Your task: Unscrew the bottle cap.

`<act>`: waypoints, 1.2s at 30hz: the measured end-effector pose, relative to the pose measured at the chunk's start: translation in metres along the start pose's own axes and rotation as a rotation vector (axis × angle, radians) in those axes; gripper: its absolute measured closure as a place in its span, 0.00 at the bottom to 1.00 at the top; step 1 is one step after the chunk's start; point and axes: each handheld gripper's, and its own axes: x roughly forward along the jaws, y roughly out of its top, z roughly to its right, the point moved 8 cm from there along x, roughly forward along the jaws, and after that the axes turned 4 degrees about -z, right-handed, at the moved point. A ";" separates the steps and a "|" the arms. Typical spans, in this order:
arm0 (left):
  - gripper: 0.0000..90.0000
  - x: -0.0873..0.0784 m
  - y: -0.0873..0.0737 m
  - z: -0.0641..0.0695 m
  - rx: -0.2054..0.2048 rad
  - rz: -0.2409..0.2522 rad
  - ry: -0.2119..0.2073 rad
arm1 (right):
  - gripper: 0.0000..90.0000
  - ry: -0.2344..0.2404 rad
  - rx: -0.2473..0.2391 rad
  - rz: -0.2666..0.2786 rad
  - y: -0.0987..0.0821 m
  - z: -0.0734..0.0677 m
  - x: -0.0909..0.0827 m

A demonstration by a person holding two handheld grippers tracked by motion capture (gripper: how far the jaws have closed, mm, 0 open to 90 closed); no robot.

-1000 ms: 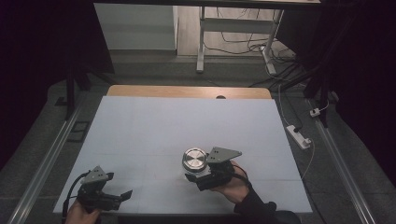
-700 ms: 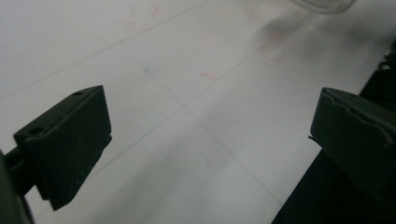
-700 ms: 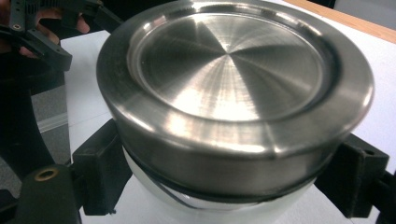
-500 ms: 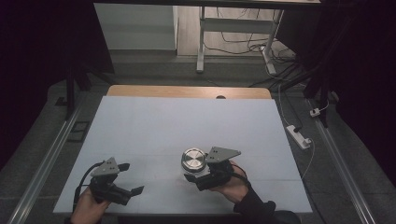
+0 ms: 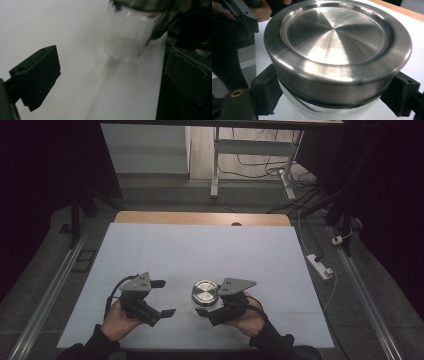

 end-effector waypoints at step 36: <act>0.21 0.056 0.065 0.019 0.138 0.069 0.049 | 0.17 -0.011 -0.036 0.003 0.007 0.003 0.004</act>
